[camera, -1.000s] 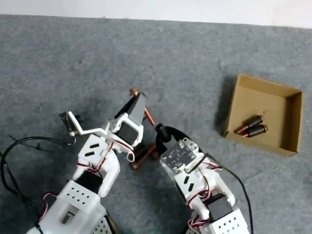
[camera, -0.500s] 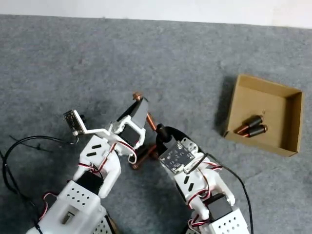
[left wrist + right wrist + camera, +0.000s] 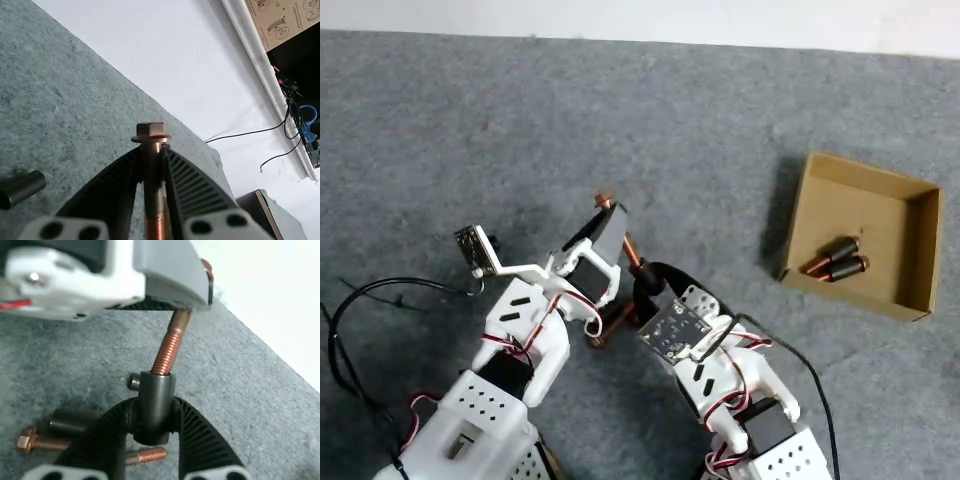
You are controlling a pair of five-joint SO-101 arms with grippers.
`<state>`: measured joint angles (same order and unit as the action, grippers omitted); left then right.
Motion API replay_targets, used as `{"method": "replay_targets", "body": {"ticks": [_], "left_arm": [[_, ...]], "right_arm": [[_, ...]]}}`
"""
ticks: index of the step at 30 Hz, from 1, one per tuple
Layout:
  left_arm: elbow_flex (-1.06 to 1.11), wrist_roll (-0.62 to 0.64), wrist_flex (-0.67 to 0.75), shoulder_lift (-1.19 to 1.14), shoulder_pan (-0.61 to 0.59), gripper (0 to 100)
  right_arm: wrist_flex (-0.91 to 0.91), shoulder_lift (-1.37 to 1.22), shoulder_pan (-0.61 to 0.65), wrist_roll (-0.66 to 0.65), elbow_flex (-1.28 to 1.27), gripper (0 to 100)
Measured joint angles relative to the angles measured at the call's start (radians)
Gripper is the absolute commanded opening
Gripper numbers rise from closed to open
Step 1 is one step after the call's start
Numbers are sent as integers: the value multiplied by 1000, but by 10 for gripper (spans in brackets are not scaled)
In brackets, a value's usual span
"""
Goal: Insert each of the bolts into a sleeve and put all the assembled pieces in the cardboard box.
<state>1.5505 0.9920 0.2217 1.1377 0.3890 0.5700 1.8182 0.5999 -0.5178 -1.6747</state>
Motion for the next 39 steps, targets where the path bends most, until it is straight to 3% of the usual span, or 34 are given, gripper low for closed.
{"method": "replay_targets", "body": {"ticks": [27,39], "left_arm": [[-21,-89,-103,3,69,6],[17,-230,-106,15,129,9]], "right_arm": [[-37,-3,-63,18,0,5],[-37,-3,-86,20,0,5]]}}
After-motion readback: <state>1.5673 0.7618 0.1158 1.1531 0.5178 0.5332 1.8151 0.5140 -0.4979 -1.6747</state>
